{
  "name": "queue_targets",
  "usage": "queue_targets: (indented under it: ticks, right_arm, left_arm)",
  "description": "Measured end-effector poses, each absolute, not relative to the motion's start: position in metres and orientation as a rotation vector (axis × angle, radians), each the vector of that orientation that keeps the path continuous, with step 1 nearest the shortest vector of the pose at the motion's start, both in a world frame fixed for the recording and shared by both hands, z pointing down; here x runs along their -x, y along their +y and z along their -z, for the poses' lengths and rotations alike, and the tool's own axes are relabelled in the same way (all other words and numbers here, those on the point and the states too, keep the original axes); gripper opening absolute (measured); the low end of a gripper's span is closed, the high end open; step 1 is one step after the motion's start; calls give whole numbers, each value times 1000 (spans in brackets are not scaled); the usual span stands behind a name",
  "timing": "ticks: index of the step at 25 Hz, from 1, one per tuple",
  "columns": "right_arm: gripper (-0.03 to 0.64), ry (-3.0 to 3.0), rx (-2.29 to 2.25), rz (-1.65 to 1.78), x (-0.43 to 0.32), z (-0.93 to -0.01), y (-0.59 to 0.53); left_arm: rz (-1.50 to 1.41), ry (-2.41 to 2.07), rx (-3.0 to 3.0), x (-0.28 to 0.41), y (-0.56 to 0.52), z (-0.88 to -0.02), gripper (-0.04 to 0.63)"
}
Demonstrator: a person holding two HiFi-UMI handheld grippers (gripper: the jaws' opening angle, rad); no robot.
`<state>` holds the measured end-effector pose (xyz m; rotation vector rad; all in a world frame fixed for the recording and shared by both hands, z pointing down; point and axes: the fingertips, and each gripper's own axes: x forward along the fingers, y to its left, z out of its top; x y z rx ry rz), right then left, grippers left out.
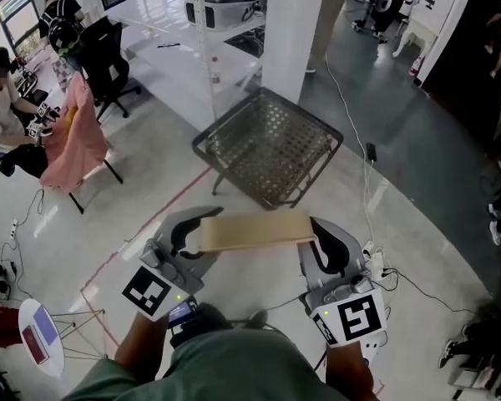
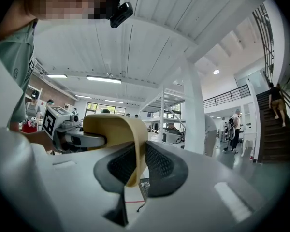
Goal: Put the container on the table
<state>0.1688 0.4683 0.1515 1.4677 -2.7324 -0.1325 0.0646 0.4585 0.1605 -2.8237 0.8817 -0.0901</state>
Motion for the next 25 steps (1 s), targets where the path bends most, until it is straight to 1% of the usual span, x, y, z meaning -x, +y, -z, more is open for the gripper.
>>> queue_targets:
  ticks: [8,14,25]
  right_arm:
    - [44,-2717,-1487,133,-163,-147,453]
    - [46,-2653,-1569,147,-145,-146,432]
    - [46,-2554,-1684,146,-91,-140,378]
  left_arm:
    - [88,862,2836,-59,441,-157,118]
    - [52,760,2854,-43,413,-156,118]
    - [21,628,2898,9,349,-153,118]
